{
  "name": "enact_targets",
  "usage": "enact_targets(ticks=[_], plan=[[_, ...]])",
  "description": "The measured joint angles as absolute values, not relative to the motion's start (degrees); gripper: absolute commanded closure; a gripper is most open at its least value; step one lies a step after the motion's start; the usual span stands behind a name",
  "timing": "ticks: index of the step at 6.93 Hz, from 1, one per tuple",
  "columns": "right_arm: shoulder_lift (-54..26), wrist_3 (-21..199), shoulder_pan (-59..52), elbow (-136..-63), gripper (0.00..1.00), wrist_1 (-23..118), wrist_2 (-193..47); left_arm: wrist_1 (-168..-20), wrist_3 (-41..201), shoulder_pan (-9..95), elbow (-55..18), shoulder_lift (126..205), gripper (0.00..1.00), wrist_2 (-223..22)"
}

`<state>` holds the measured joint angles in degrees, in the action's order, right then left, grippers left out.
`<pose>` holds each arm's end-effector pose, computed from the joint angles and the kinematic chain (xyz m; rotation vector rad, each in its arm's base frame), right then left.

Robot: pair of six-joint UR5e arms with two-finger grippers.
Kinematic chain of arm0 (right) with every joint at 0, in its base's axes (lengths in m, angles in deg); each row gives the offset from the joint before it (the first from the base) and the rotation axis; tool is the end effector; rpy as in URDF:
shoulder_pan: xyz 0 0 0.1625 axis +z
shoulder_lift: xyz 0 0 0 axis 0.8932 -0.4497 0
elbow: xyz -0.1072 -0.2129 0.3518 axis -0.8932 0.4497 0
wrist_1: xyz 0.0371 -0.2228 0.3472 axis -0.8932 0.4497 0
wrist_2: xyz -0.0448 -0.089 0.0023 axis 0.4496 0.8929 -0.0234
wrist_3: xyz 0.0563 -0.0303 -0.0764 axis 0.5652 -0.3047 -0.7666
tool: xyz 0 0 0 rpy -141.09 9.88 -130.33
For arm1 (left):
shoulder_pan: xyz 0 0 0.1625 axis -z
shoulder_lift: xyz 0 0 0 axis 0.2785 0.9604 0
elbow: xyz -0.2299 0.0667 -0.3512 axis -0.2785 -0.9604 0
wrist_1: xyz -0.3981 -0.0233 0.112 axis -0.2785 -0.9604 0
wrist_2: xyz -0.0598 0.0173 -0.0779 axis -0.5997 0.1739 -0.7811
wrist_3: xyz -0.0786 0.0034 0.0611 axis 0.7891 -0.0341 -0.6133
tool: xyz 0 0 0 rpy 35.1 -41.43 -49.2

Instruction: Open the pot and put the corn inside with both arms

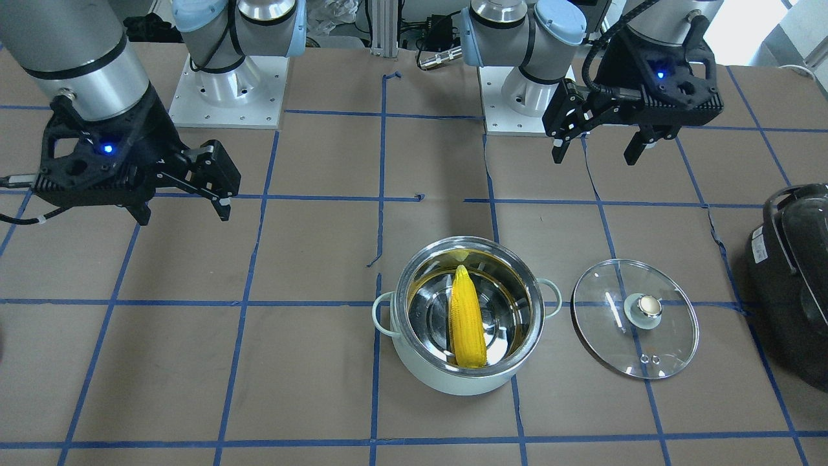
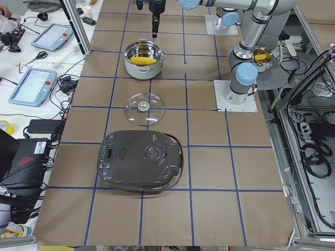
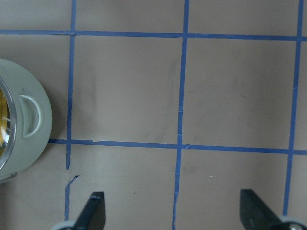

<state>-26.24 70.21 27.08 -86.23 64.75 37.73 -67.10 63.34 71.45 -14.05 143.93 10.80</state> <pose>0.1406 -0.5589 0.5108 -0.0723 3.0997 -0.1662 -0.1129 -0.4923 0.5363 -0.0083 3.1324 -0.1718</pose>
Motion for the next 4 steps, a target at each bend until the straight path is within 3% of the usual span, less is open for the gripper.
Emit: enact_targets(ticks=[4], plan=[[-27.4,69.9,26.3,-87.2,0.0,65.2,40.7,-66.8,63.4,71.7,-14.0,144.2,0.0,10.9]])
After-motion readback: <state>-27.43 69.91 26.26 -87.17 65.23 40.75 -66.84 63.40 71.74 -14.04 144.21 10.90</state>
